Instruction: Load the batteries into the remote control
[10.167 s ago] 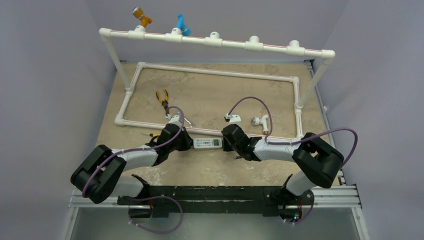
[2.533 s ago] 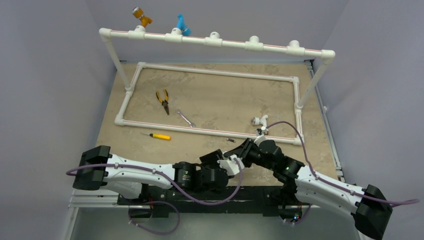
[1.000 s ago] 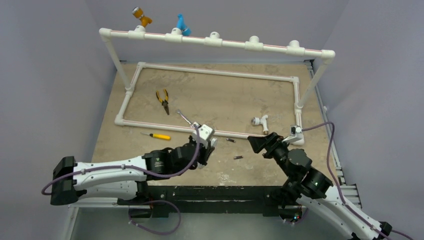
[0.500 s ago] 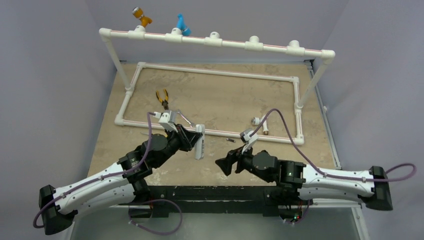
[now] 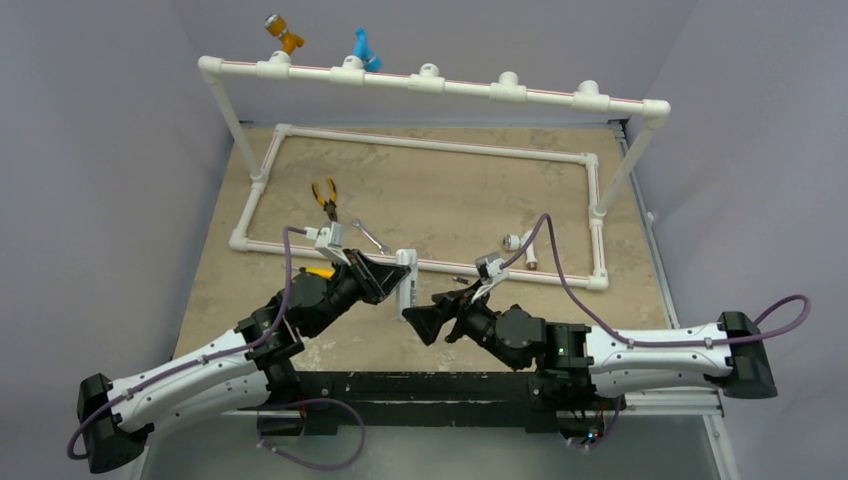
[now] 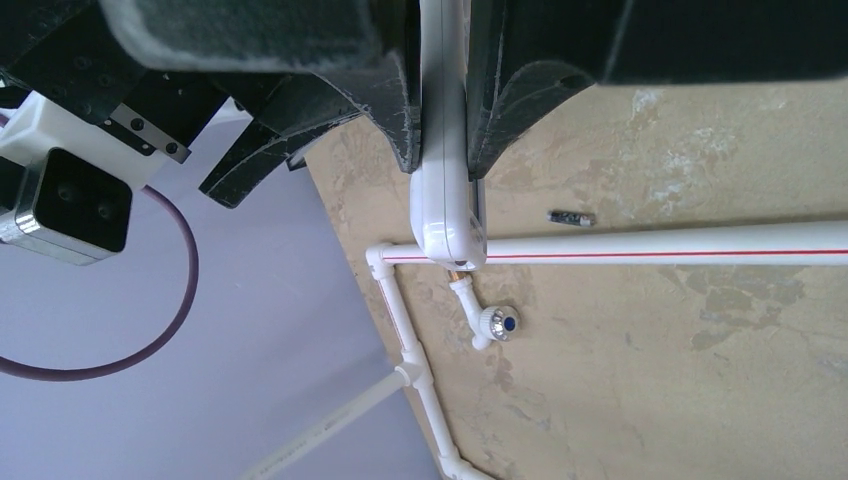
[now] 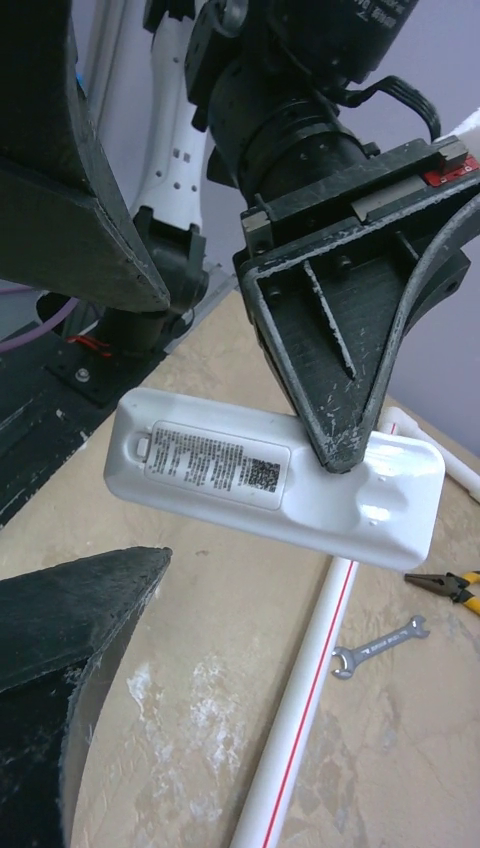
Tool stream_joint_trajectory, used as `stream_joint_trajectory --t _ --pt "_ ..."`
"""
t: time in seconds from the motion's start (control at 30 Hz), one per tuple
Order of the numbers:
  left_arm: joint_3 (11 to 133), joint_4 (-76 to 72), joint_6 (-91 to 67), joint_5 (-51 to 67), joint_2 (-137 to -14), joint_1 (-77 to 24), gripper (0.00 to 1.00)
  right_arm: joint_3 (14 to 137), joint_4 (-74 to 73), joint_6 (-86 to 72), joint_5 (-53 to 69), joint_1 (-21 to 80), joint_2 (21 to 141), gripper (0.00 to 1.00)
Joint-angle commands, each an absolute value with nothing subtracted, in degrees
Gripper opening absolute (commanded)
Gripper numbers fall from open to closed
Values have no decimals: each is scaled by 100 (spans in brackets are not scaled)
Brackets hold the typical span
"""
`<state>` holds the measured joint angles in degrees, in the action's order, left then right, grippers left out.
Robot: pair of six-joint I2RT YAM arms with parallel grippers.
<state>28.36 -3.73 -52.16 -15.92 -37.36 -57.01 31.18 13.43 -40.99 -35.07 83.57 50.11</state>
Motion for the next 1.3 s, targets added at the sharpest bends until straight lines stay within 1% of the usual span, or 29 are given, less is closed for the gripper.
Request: stream_joint_trajectory --t 0.0,0.3,0.43,0.53,0.63,0.9,1.0,1.13,1.27 --pt "2745 -1007 -5488 -1469 -3806 -5671 0 3508 1480 -4765 -3868 8367 5283 86" --pt "2674 -1132 -5528 -1406 -3757 -5669 0 3634 1293 -5176 -3942 8368 5745 84" --pt "2626 -1101 -5648 -1385 -3692 -5671 0 3601 1196 -5429 -4186 8365 5767 78" --pt "2561 -1144 -5714 -1353 -3679 -5675 0 3633 1218 -5377 -4178 8359 5796 72" --pt "2549 -1151 -5739 -1344 -3645 -5674 0 3724 1139 -5322 -4140 8346 5842 68" --pt "2640 -1285 -5627 -901 -3745 -5671 0 3868 907 -5567 -3385 8041 5986 62" --pt "2641 -1305 -5610 -834 -3720 -5669 0 3897 839 -5686 -3222 7947 6035 61" --pt "2649 -1379 -5561 -714 -3741 -5676 0 3955 741 -5796 -2993 7806 6109 57" --pt "2691 -1338 -5567 -684 -3799 -5669 0 3996 684 -5766 -2871 7765 6160 47"
